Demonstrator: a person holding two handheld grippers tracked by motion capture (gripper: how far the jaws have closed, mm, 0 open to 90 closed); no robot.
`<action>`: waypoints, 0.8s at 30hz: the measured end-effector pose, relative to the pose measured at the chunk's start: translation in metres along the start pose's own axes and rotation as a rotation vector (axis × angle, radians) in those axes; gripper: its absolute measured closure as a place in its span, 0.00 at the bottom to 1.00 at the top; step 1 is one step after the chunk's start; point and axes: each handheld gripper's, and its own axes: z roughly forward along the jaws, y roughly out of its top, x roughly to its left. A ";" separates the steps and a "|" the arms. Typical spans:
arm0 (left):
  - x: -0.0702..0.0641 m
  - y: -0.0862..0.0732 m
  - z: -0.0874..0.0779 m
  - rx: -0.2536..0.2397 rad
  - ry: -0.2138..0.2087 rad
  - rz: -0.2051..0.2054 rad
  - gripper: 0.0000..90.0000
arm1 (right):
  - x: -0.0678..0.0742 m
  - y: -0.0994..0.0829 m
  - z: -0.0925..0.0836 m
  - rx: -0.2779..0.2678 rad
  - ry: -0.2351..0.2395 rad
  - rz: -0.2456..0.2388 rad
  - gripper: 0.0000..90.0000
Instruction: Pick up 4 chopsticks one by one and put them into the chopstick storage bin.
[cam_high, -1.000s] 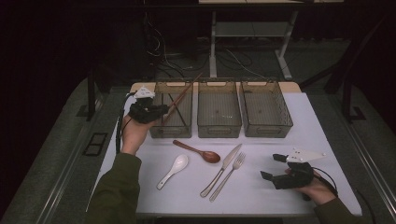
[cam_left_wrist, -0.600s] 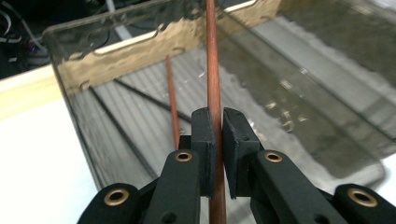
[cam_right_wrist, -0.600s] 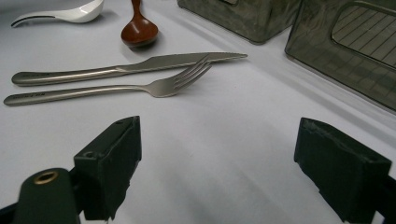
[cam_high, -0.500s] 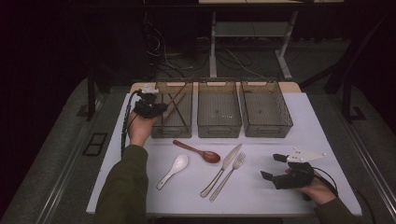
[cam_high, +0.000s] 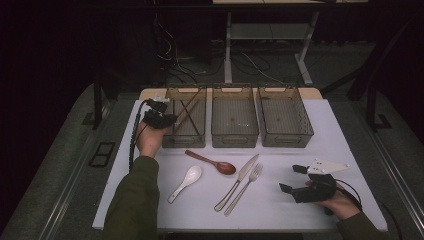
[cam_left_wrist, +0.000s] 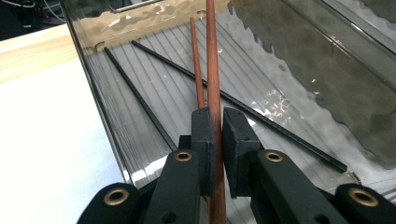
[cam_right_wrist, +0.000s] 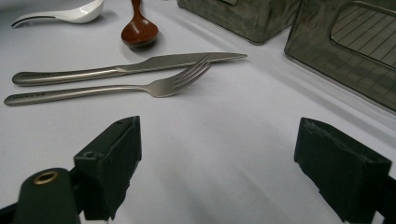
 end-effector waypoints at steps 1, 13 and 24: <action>0.000 0.000 0.000 0.001 0.001 0.002 0.92 | 0.000 0.000 0.000 0.000 0.000 0.000 0.16; -0.002 0.001 -0.002 -0.018 -0.025 0.015 0.79 | 0.000 0.000 0.000 0.003 -0.001 0.000 0.16; -0.008 0.005 -0.014 -0.075 -0.116 0.061 0.64 | 0.000 0.000 0.001 0.004 -0.002 -0.001 0.16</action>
